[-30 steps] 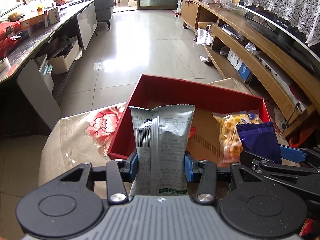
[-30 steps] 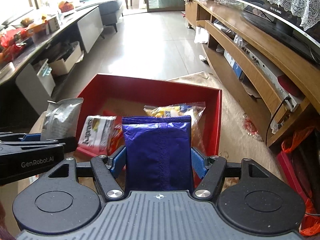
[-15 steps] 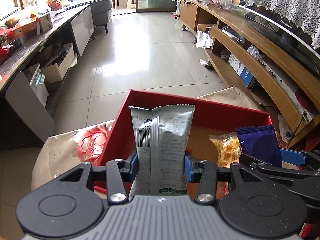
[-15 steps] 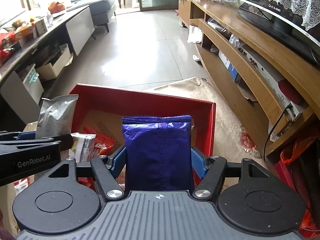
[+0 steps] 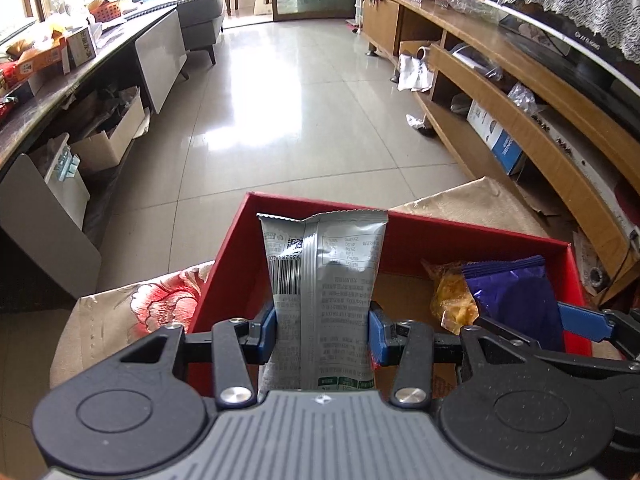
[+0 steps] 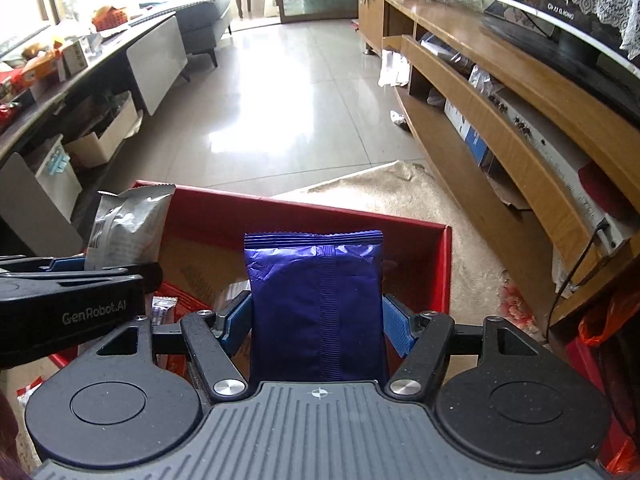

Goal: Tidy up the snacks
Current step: 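Lower and release the silver foil bag with left tool while right tool releases the blue bar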

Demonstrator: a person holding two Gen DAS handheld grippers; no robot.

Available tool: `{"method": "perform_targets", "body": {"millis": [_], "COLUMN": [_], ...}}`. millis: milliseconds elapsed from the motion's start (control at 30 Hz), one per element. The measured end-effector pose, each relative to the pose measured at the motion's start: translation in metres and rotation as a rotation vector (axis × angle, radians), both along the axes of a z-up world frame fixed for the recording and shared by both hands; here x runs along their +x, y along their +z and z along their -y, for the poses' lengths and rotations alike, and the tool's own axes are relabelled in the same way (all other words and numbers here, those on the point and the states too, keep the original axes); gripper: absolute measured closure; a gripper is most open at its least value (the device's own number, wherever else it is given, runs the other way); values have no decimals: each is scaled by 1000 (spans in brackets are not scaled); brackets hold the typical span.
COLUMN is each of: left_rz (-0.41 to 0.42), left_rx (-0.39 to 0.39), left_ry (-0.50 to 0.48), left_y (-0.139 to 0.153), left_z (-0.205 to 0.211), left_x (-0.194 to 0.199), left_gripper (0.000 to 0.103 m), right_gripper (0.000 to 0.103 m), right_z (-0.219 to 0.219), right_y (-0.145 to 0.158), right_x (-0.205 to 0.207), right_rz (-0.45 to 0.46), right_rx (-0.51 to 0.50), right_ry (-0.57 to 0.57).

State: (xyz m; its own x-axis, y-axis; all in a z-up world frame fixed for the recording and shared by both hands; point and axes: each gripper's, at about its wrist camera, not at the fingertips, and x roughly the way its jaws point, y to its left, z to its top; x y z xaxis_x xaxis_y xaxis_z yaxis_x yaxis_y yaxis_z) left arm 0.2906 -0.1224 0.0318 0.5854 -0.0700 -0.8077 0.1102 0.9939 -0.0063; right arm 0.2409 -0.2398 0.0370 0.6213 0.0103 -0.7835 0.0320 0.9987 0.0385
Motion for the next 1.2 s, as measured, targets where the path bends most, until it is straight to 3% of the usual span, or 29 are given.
{"method": "perform_targets", "body": {"millis": [700,1200], "left_rz": [-49,-19], "left_rx": [-7,-15], "left_ry": [25,24], "left_y": [-14,6], "left_z": [-4,-9], "left_x": [13,2], "left_gripper": [57,49], "right_gripper": [22,16], "right_z": [-1,3], "right_y": [-5,9], "right_x": [6,-1], "right_rz": [-8,16], "right_rx": [-5,-23], "right_ry": [-2,-16]}}
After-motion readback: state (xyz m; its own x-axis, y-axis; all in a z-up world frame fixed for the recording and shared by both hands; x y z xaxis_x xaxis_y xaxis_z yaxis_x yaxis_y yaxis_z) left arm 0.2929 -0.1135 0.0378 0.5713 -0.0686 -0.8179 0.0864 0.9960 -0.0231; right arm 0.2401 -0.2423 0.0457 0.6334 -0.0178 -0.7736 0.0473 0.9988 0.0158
